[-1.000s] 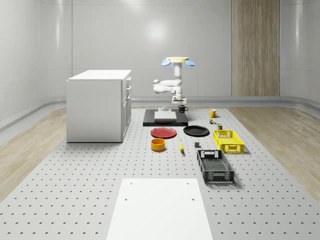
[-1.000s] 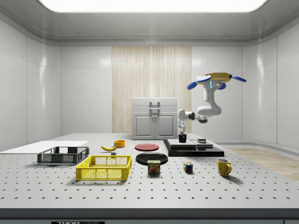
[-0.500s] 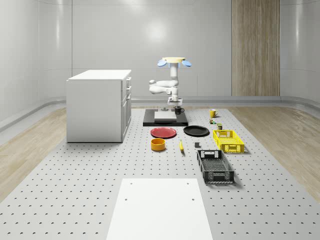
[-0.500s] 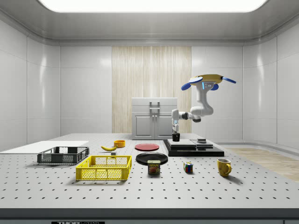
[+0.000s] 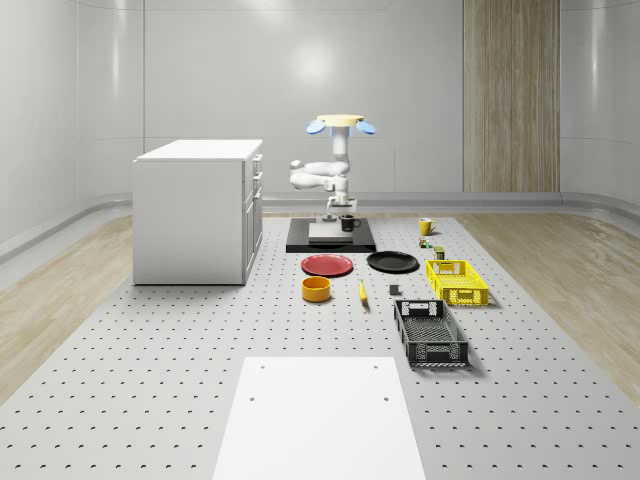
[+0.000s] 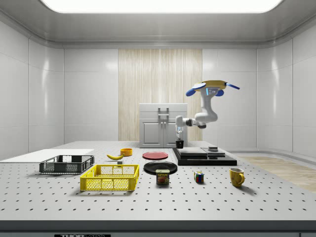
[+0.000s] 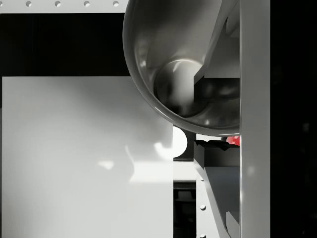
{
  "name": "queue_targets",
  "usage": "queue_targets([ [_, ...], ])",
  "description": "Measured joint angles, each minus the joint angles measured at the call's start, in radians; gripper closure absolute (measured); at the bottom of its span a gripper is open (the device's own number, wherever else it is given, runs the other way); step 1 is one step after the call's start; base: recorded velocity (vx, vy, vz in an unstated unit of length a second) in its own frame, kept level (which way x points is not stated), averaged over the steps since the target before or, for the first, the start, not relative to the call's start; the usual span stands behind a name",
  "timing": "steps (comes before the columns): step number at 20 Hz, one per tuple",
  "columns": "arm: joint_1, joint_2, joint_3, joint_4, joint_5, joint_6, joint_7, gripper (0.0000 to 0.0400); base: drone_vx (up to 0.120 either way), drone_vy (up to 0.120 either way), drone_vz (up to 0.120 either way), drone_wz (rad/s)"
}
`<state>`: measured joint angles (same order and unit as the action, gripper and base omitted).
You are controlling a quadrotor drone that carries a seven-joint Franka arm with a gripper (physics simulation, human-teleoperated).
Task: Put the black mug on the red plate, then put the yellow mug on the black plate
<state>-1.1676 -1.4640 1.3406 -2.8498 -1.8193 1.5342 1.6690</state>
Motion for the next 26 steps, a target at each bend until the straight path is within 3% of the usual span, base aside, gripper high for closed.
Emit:
queue_targets([
  [14,-0.006,-0.023,0.003,0.001,0.01,0.022,0.005,0.029,0.12,-0.12,0.0,0.0],
  [26,-0.01,-0.04,0.006,0.002,0.017,0.037,0.008,0.029,0.12,-0.003,0.0,0.0],
])
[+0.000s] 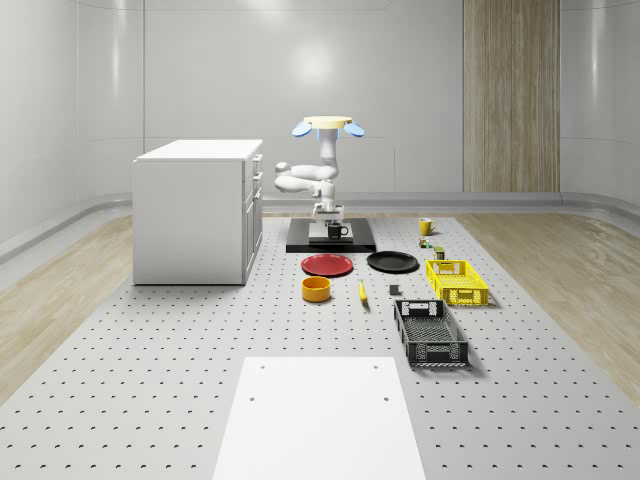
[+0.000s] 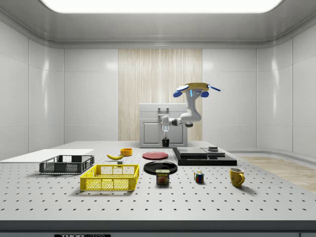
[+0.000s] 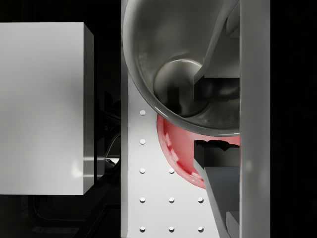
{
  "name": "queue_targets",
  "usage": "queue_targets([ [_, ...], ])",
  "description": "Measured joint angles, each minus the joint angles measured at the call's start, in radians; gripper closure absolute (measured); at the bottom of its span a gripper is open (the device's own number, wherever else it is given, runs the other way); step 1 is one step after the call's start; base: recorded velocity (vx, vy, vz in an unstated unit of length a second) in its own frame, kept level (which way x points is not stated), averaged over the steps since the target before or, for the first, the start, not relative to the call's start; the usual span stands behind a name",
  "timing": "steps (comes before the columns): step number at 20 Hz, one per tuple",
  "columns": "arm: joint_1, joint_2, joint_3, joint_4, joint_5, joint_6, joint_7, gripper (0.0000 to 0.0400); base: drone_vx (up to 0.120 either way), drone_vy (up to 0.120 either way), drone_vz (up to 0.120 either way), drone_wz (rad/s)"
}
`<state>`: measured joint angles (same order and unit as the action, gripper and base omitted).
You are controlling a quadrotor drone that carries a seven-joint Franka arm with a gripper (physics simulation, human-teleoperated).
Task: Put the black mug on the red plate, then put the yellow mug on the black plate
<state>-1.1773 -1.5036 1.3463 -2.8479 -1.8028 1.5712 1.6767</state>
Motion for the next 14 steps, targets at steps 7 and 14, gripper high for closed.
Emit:
queue_targets([
  [7,-0.002,-0.008,0.001,0.0,0.003,0.008,0.002,0.029,0.12,0.0,0.0,0.0],
  [14,0.0,-0.016,0.002,0.001,0.007,0.015,-0.001,0.029,0.051,0.0,0.0,0.0],
])
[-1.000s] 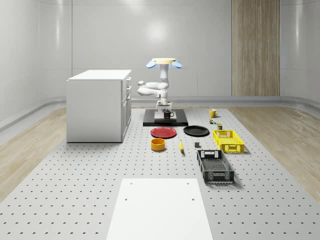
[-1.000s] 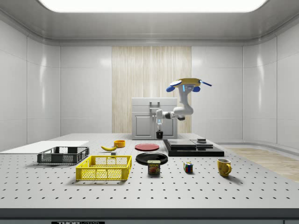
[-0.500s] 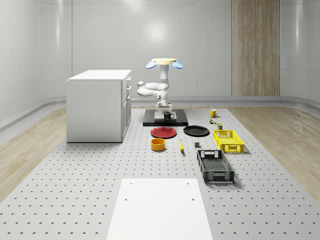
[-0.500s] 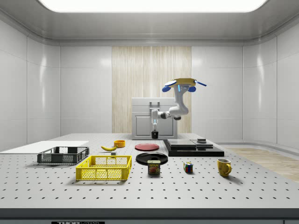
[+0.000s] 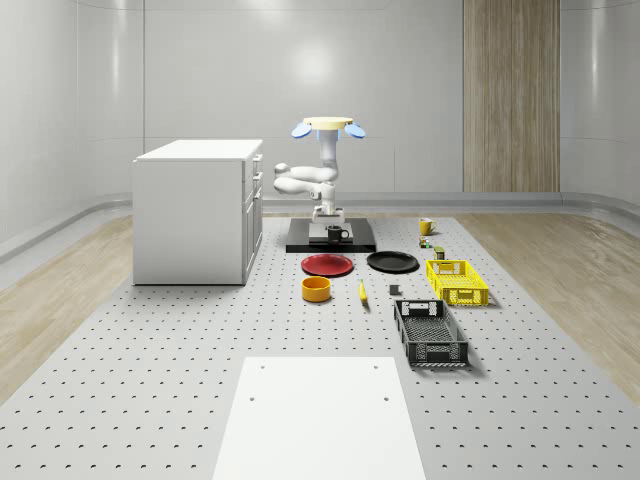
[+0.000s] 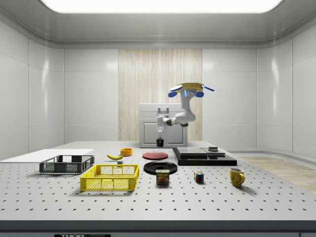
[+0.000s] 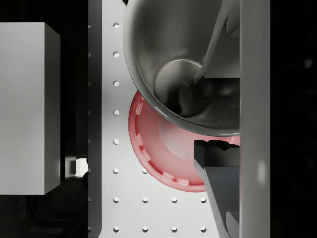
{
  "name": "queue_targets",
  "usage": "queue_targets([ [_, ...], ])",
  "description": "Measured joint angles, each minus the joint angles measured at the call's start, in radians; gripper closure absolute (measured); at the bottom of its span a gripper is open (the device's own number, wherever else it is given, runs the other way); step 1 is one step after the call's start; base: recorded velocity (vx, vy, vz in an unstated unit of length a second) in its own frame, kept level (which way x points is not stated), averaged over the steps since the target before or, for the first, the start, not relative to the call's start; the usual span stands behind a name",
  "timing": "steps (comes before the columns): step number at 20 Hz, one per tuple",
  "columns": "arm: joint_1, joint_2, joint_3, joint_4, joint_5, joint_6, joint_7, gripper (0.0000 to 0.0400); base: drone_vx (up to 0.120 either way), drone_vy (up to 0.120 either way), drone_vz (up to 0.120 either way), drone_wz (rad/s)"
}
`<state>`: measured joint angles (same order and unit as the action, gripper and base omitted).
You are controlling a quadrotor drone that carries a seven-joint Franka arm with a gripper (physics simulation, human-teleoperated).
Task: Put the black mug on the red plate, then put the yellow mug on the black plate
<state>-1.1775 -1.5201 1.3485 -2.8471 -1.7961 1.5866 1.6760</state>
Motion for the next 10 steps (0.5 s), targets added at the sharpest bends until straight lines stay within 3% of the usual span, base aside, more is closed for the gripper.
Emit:
queue_targets([
  [7,0.066,-0.015,0.003,0.005,0.007,0.015,-0.071,0.029,0.0,0.0,-0.006,0.0],
  [10,0.089,-0.021,0.004,0.008,0.01,0.02,-0.097,0.029,0.0,0.0,-0.12,0.0],
])
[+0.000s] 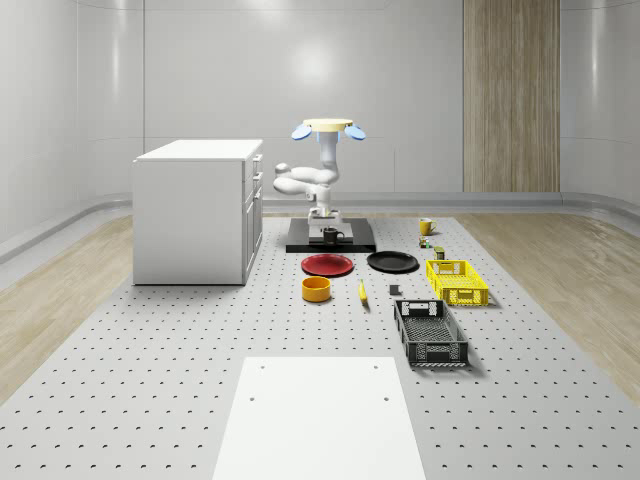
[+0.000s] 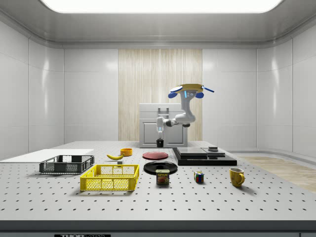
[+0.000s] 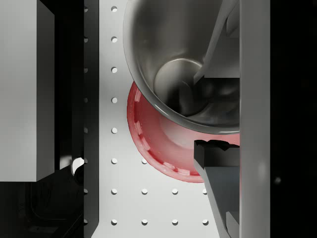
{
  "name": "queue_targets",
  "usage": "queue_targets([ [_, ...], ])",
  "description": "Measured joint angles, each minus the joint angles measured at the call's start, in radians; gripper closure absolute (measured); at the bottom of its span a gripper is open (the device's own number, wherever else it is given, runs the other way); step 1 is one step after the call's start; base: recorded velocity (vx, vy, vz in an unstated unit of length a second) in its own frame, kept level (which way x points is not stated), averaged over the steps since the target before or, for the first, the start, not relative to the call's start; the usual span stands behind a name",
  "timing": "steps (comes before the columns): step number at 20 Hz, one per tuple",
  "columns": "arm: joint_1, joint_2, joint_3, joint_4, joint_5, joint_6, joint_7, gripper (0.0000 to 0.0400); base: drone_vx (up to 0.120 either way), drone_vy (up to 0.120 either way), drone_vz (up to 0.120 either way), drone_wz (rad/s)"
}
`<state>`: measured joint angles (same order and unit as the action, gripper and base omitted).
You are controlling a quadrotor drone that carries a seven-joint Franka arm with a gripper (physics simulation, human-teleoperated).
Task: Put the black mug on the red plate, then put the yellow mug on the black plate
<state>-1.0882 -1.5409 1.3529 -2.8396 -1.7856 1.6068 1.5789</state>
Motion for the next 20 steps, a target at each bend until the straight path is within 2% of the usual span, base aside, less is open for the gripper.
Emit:
queue_targets([
  [5,0.018,-0.007,0.001,0.003,0.003,0.007,-0.021,0.029,0.0,0.0,-0.104,0.0],
  [20,-0.005,-0.013,-0.144,0.047,-0.13,0.07,-0.028,0.029,0.0,0.0,0.0,0.0],
])
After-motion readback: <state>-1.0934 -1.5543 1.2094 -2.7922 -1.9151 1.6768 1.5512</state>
